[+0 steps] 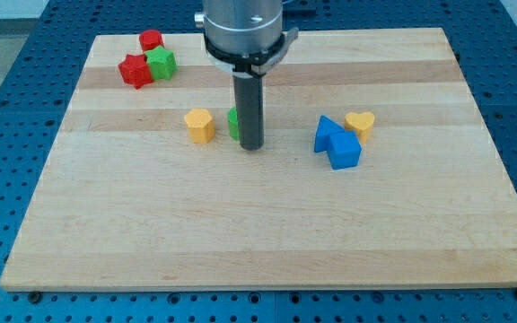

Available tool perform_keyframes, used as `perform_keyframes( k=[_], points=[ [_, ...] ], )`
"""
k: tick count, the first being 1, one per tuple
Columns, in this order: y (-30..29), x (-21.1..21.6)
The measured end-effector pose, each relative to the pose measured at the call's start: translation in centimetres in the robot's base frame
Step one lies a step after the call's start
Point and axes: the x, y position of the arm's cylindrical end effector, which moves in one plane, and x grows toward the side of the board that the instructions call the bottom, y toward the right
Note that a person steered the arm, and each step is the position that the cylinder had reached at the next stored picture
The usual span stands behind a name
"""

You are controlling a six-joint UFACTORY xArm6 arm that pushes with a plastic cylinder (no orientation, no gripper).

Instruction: Move the green circle towards top center

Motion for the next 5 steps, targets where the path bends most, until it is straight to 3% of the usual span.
perform_keyframes(
  k=[5],
  points=[
    [-5.3, -10.2]
  ],
)
